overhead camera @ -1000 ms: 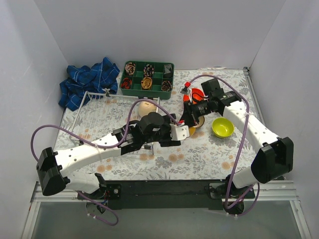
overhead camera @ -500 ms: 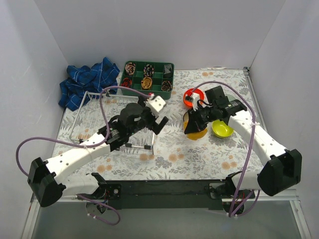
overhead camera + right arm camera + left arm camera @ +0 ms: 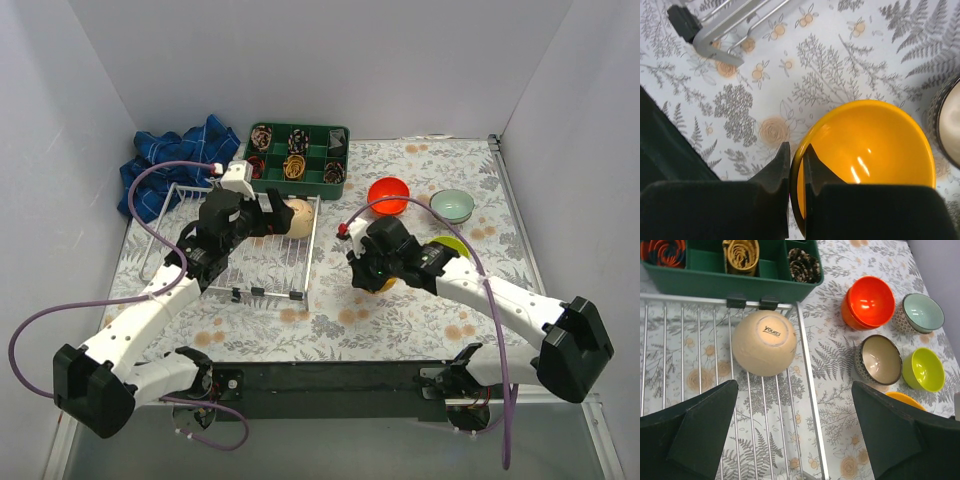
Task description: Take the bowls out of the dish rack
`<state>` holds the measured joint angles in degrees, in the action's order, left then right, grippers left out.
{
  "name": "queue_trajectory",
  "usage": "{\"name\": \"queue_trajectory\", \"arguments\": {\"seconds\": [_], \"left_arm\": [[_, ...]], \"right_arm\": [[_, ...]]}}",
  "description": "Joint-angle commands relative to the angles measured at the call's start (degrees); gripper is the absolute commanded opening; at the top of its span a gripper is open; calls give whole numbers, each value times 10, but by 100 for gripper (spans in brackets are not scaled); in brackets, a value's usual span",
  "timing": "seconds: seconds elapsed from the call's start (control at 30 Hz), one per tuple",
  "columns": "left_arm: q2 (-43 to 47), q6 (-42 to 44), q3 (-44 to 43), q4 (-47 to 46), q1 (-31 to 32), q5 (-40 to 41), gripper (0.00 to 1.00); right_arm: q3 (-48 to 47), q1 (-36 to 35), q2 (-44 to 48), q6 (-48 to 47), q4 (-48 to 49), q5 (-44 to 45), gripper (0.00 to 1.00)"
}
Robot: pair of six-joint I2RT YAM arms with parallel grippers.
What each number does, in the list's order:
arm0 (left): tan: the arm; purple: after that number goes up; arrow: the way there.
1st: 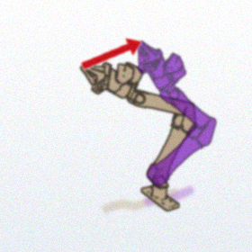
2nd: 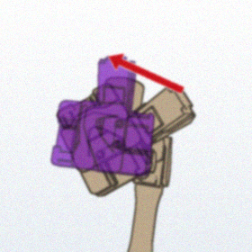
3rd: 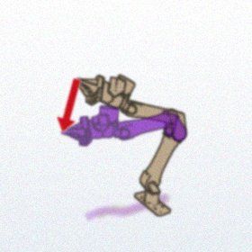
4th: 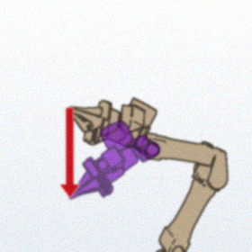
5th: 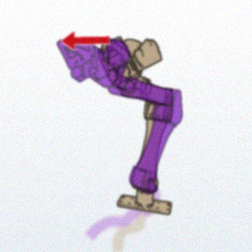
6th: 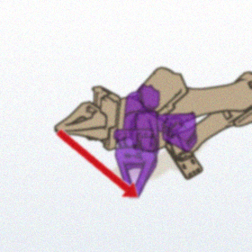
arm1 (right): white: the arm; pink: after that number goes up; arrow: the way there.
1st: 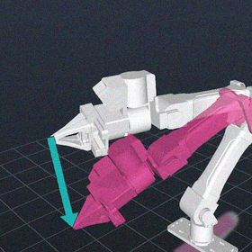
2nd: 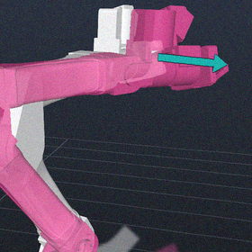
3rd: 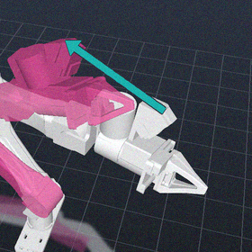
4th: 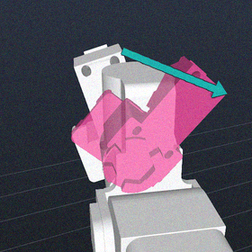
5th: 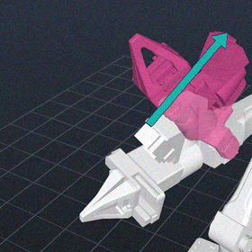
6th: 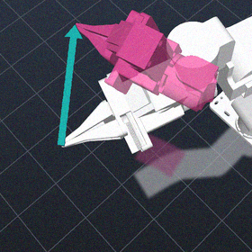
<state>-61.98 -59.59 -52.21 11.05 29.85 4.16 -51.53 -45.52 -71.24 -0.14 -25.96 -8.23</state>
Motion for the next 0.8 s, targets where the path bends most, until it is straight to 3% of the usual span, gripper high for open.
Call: {"name": "queue_trajectory", "arguments": {"seconds": [0.0, 0.43, 0.67, 0.77], "left_arm": [[-2, -76, -4, 38, -29, -21, 98], [-24, -81, -23, 76, -39, -34, 98], [-70, -141, -34, 77, -42, -72, 98], [-95, -169, -45, 73, -50, -82, 98]], "right_arm": [[-10, -43, -23, 13, 124, 116, 1], [48, -90, -100, 37, 263, 215, 1], [104, -92, -121, 64, 334, 274, 17], [114, -95, -123, 63, 334, 277, 30]]}}
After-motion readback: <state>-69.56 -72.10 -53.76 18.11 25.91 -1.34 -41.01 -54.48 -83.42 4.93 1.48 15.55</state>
